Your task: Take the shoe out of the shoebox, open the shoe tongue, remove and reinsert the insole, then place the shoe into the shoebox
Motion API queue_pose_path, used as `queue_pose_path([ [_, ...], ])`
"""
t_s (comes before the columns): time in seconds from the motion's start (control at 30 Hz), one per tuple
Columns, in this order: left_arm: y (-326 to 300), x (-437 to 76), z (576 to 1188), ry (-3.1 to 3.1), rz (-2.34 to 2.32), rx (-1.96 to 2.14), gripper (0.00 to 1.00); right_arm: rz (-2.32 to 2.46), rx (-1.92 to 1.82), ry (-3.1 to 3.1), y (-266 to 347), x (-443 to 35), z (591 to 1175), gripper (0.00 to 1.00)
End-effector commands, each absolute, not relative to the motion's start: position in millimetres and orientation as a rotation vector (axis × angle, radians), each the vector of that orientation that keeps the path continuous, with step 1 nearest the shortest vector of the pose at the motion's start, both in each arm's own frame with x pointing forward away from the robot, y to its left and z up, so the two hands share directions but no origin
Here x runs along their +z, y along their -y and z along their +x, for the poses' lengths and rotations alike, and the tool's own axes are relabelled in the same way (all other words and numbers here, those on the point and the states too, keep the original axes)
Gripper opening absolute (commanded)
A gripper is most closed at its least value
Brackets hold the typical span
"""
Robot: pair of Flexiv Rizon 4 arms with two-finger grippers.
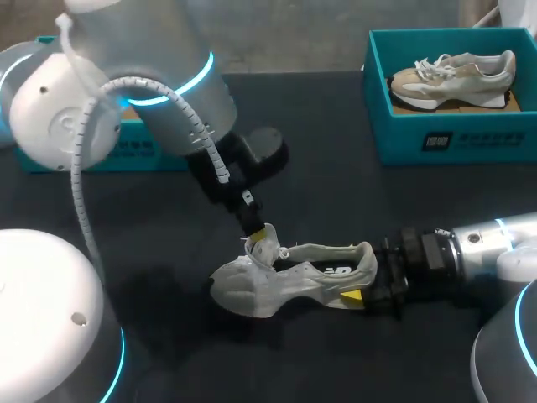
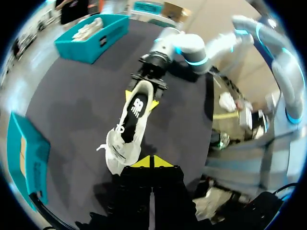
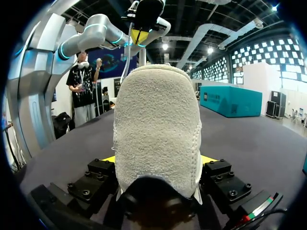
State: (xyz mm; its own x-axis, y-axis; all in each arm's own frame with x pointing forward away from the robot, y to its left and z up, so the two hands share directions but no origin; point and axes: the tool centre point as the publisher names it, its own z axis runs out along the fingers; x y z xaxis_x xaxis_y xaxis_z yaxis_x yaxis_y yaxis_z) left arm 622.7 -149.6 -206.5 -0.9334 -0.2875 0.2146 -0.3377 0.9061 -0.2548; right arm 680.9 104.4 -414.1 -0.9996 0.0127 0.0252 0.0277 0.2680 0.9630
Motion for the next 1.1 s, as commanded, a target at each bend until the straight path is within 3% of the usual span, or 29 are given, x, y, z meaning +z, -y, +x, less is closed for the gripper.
queue_pose_path([
  [0.03,155,-205,628,2.902,0.441,0.295,0.0,-0.041,-1.89,2.494,-105,-414,681,0.0],
  [0.8,214,-275,653,2.94,0.008,0.365,0.0,-0.041,-1.89,2.494,-105,-414,681,0.0],
  [1.1,230,-279,649,2.95,-0.078,0.338,0.0,-0.041,-1.89,2.494,-105,-414,681,0.0],
])
